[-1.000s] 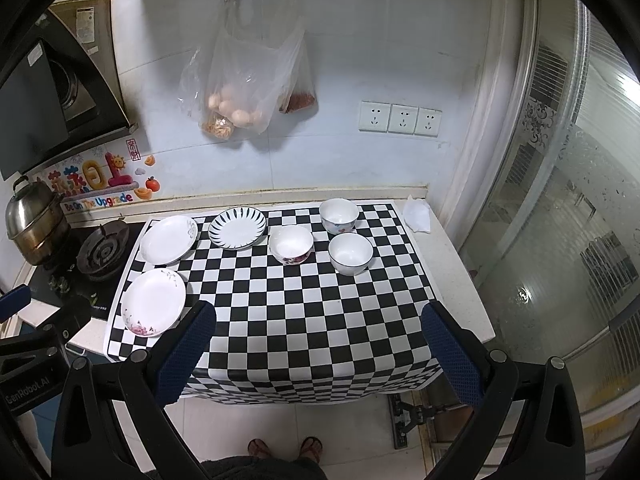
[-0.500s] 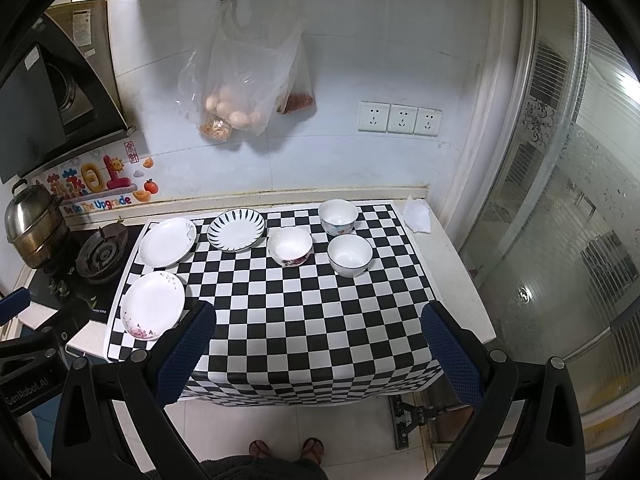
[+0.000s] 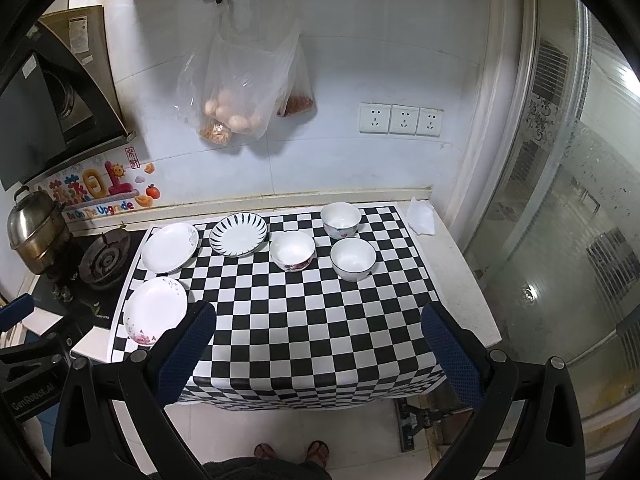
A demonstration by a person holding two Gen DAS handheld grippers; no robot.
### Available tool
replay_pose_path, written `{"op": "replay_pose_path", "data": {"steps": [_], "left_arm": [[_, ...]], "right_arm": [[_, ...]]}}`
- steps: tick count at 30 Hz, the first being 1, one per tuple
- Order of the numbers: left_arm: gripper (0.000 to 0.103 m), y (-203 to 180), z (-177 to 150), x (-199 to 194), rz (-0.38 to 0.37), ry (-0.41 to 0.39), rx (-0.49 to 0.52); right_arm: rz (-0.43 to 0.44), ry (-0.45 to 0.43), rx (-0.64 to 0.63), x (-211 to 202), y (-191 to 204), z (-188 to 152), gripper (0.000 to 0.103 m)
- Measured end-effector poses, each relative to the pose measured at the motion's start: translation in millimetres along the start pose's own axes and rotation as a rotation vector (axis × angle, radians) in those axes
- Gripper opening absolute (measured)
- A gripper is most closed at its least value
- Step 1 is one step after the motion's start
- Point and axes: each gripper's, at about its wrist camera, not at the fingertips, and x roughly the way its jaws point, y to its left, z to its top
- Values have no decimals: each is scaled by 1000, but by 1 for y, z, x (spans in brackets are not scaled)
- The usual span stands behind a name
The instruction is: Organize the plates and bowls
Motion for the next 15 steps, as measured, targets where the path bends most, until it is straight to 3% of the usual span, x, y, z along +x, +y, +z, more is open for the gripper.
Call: {"op": "replay_pose_path", "data": {"steps": [3,6,10,12,15], "left_arm": [[103,5,2,12,19,-9,-24],[103,19,3,35,49,4,-65],[103,49,1,79,183,37,-100],[103,73,-2,107,231,84,-126],[103,113,-7,154,228,185,-194]], "right_arm": [[30,8,18,10,-4,2,103],[115,24,37,35,-9,-1,103],[265,154,22,103,5,-4,103],[332,215,-5,142,21,-7,103],[356,291,-58,196,54,-15,103]]}}
